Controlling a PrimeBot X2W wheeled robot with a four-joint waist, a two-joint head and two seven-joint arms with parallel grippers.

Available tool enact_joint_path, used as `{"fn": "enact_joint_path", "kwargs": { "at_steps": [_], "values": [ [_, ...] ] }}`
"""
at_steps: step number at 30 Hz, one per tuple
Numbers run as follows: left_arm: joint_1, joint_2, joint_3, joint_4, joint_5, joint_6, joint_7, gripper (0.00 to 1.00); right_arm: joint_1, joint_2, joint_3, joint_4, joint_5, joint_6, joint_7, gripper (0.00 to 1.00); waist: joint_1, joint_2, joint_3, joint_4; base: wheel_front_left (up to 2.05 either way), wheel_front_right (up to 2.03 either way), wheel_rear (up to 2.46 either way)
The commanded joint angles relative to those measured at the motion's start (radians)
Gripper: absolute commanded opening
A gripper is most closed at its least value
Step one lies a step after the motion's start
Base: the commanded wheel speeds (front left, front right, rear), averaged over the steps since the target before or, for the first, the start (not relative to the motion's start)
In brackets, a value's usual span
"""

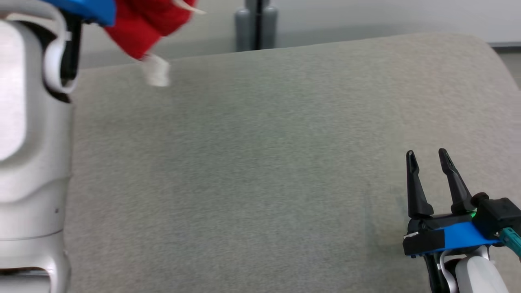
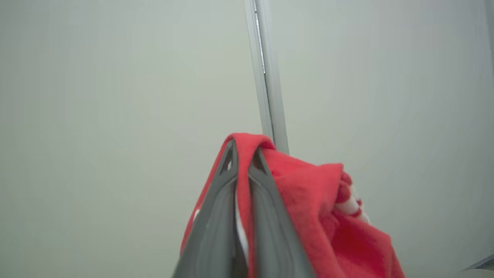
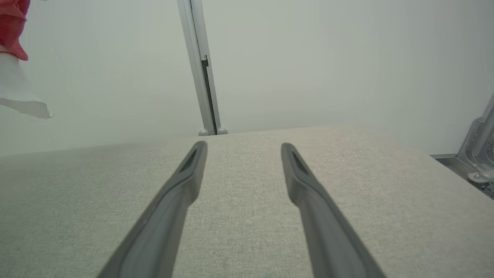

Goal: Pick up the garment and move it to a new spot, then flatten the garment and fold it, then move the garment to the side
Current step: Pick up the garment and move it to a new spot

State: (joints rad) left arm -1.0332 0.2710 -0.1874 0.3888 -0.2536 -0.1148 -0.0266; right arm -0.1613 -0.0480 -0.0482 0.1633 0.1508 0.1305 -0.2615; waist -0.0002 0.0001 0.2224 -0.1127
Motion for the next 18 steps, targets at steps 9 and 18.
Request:
{"fn": "enact_joint_path", "kwargs": {
  "at_steps": [9, 18],
  "values": [
    [0.073, -0.102, -0.144, -0.079, -0.010, -0.009, 0.013, 0.00, -0.009, -0.004, -0.001, -0.013, 0.031, 0.000, -0.005, 1.00, 0.0002, -0.0001, 0.012, -0.140, 0.00, 0.00, 0.00],
    [0.290, -0.171, -0.274, 0.035, -0.039, -0.012, -0.021, 0.00, -0.006, -0.004, -0.004, -0.019, 0.033, 0.000, -0.005, 1.00, 0.0002, -0.0001, 0.019, -0.157, 0.00, 0.00, 0.00]
  ]
}}
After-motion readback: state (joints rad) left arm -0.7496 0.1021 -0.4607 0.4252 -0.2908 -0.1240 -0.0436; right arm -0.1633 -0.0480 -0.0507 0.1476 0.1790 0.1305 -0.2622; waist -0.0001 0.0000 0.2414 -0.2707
